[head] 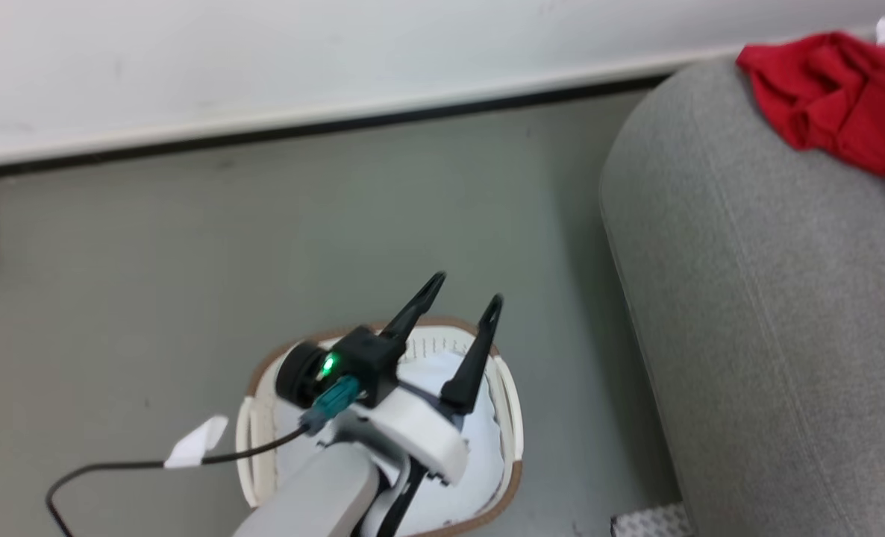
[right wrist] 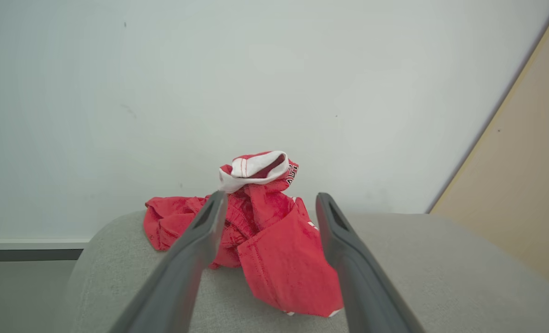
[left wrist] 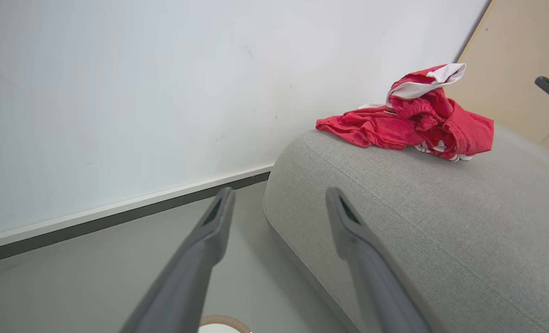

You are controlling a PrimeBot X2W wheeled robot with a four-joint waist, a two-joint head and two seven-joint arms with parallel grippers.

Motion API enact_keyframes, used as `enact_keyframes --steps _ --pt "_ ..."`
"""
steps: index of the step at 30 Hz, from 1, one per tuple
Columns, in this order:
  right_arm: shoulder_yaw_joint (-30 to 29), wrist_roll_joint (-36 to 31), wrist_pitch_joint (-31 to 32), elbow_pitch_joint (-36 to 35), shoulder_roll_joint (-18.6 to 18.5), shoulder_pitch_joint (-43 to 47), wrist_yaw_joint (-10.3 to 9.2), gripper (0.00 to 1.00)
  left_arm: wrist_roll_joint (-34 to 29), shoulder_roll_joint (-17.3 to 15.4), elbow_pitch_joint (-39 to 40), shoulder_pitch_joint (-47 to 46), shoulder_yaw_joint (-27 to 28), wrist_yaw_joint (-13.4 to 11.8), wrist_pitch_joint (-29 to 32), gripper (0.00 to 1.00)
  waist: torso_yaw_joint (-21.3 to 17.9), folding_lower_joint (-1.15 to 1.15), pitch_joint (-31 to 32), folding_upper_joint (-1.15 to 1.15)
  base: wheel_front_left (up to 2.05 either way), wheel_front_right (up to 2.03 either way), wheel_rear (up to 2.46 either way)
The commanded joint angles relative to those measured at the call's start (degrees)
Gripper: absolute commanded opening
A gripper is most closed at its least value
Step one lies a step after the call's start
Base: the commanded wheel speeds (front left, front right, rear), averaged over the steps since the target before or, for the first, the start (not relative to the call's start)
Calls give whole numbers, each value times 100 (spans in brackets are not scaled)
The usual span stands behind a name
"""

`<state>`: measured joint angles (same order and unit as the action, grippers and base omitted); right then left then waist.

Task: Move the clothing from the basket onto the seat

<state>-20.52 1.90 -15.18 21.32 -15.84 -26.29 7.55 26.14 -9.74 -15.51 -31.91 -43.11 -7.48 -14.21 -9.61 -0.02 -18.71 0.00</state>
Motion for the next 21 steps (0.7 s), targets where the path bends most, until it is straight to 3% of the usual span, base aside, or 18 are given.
enact_keyframes --steps 1,12,21 --pt "55 -74 6 -89 74 232 -13 100 56 -54 -44 173 60 -31 -40 100 159 2 501 0 0 0 0" --pt "705 -9 7 -986 837 1959 -13 100 134 -238 -209 1659 951 -238 -94 100 748 2 1663 0 0 0 0" --pt "1139 -163 6 -1107 1183 2709 -13 100 -353 -129 -18 2682 2049 -168 -94 100 1014 2 1971 0 0 0 0"
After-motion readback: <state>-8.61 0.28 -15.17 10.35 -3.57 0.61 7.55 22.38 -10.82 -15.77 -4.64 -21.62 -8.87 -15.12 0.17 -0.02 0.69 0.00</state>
